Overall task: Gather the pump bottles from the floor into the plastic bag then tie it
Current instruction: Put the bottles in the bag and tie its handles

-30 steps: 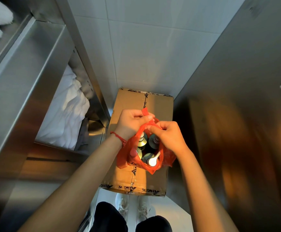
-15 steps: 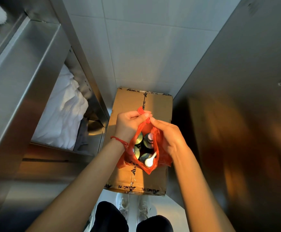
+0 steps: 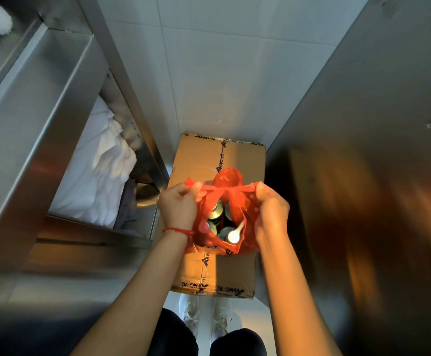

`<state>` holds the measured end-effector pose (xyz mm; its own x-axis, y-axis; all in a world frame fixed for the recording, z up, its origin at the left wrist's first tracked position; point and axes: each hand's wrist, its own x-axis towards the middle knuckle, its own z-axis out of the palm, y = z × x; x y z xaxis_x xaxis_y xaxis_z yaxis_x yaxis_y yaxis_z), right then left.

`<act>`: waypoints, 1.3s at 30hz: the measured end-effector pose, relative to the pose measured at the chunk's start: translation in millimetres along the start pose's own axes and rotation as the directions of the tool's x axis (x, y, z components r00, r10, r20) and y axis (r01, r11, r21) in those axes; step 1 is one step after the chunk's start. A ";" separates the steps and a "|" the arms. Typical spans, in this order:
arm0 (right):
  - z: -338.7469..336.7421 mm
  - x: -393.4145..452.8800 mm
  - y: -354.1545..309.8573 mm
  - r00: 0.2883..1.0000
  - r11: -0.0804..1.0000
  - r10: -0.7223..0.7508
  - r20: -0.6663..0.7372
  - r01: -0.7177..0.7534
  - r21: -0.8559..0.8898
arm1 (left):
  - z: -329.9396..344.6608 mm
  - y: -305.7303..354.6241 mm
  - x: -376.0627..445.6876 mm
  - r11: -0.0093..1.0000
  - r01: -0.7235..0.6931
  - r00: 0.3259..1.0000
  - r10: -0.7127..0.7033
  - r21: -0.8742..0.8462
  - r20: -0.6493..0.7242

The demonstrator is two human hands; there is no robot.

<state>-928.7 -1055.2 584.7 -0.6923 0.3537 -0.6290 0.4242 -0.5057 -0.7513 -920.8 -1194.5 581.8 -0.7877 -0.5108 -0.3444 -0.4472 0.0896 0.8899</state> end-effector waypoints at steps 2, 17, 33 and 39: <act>-7.7 2.7 4.1 0.993 0.999 0.010 -0.115 -0.004 0.049 | -9.1 -11.3 1.4 0.991 0.110 0.994 -0.110 -0.070 0.005; -8.3 -19.0 -21.2 0.839 0.778 -0.419 0.346 0.529 -0.339 | -19.1 16.2 3.9 0.968 -0.249 0.948 0.251 -0.035 0.194; 8.6 -19.1 -42.3 0.735 0.602 -0.486 0.473 0.674 -0.427 | 23.8 37.7 11.2 0.955 -0.289 0.715 0.263 -0.069 0.648; -2.5 -11.6 -31.9 0.780 0.803 -0.263 0.567 0.503 -0.319 | 22.0 37.5 10.4 0.956 -0.271 0.778 0.289 -0.117 0.558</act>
<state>-932.8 -1041.3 615.5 -0.9831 -0.0374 -0.1793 0.1785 0.0235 -0.9837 -955.0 -1177.7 605.0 -0.9783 0.1060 -0.1780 -0.1647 0.1238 0.9786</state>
